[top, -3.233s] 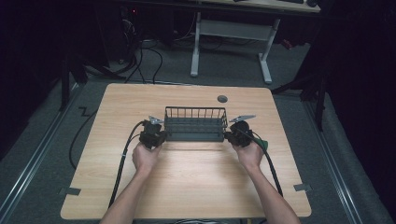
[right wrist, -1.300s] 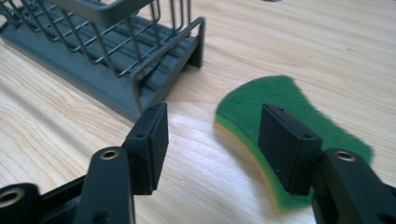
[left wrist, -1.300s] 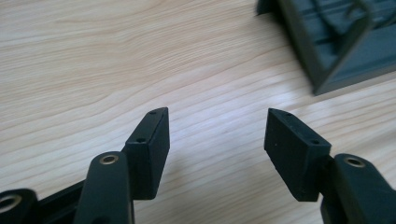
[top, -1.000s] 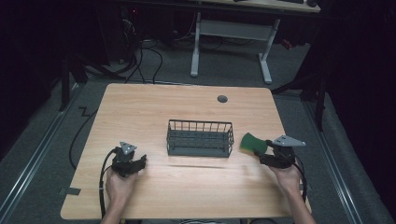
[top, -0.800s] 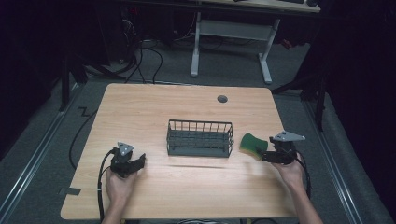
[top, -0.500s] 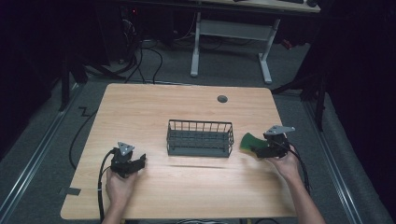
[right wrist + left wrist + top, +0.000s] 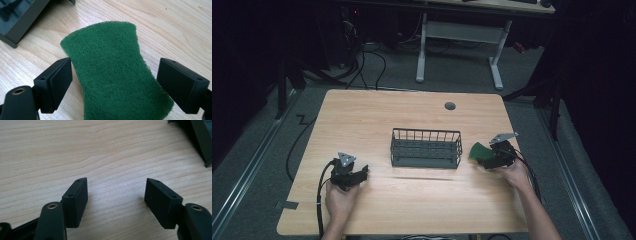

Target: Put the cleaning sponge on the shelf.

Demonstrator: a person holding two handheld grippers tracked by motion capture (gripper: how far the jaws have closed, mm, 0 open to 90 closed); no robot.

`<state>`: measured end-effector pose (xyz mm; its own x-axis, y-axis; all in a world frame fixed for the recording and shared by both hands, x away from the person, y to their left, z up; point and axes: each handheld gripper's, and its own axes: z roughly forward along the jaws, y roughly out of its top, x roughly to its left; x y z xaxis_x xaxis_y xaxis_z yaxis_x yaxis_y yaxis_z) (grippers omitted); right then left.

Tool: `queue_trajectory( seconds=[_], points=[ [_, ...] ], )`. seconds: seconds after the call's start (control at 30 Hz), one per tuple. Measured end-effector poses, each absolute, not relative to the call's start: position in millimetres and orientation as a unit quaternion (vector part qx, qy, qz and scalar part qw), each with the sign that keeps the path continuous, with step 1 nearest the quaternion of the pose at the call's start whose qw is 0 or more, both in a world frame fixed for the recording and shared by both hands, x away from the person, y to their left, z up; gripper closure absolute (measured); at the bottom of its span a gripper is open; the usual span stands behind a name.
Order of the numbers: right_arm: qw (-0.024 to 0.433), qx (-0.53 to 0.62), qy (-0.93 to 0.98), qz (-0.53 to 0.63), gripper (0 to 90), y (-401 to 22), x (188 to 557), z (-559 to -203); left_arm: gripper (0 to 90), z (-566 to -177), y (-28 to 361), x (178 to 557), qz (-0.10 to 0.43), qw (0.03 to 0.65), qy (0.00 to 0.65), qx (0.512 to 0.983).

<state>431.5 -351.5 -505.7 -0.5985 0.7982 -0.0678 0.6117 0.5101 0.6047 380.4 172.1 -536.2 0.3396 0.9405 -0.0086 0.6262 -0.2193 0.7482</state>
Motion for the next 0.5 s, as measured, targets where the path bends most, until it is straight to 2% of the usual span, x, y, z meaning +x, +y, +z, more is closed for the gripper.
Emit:
queue_trajectory(
  seconds=[0.27,0.33,0.37,0.5],
  points=[
    [0.175,0.399,0.860,0.264,16.0,-352.0,431.2,-506.3,35.8,-536.2,172.0,380.4,0.233,0.338,0.526,0.745],
    [0.178,0.395,0.863,0.262,17.6,-352.2,431.5,-506.5,35.8,-536.2,171.9,380.3,0.233,0.338,0.526,0.745],
    [0.186,0.391,0.864,0.257,21.8,-351.3,430.2,-506.4,35.8,-536.2,171.9,380.3,0.233,0.338,0.526,0.745],
    [0.192,0.385,0.866,0.254,24.8,-350.2,429.2,-506.1,35.8,-536.1,171.9,380.2,0.232,0.338,0.526,0.745]
  ],
)
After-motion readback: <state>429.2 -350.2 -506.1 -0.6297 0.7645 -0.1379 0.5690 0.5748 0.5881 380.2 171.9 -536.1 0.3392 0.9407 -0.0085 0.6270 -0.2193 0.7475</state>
